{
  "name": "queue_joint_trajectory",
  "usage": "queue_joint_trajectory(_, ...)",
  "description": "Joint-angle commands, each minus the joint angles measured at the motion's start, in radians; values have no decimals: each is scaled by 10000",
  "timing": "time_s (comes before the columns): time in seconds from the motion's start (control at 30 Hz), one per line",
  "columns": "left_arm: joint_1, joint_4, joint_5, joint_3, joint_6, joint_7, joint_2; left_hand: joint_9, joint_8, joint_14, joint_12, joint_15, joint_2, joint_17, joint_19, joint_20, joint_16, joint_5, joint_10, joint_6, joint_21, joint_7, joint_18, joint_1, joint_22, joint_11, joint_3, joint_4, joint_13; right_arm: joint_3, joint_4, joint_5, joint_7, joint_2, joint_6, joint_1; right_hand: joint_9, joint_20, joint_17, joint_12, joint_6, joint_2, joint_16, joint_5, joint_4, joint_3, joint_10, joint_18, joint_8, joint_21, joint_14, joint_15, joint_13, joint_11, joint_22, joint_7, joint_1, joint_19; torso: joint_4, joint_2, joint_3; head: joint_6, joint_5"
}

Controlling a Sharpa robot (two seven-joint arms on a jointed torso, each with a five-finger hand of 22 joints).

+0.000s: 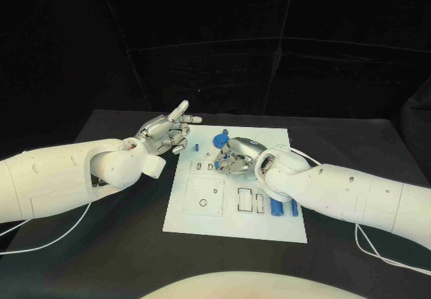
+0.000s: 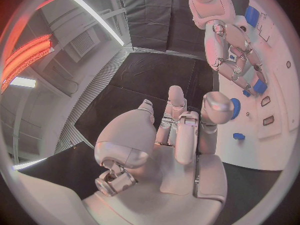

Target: Assemble the parts on the task board

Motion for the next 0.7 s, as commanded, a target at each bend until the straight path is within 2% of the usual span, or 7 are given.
queue_joint_trajectory(0.03,15,0,26,8,151,79,9,17,-22,914,-21,91,8,2222,-32,16,-17,37,-70,-82,7,0,67,121,8,-13,-10,-56,-11,-16,24,-210,-176,-2,225,-8,-6,-27,1678,-76,27,-126,-22,-32,-8,-37,-100,-27,-21,40,844,-35,175,-3,-20,6,-21,12,4,2,-3,-2,0)
queue_joint_trajectory(0.27,15,-6,26,8,195,42,15,17,-22,914,-21,91,8,2222,-32,16,-17,37,-70,-82,7,0,67,121,8,-13,-10,-56,-11,-16,54,-279,-227,-11,156,-9,-28,-4,1677,-168,-110,-208,-25,-54,-1,-59,-175,-28,-109,33,843,-1,93,44,-27,63,-79,6,-2,0,2,-13,0)
queue_joint_trajectory(0.4,15,-13,25,8,239,6,20,19,-21,938,-24,93,4,2290,10,18,16,35,-73,-94,60,3,50,143,94,-10,-12,-72,-19,-16,76,-308,-238,-9,86,-10,-35,27,1670,-185,-211,-350,-30,55,18,-139,-197,-29,-173,31,841,37,78,87,-27,109,-178,5,1,3,0,-16,-6)
queue_joint_trajectory(0.7,15,-17,23,8,308,-59,22,19,-19,952,-25,94,4,2330,34,19,35,33,-73,-99,89,4,41,152,140,-9,-13,-77,-22,-16,89,-341,-285,-14,66,-11,-37,47,1668,-231,-272,-416,-32,88,29,-186,-236,-26,-207,26,840,56,33,108,-35,134,-223,-1,-1,1,-2,-26,-8)
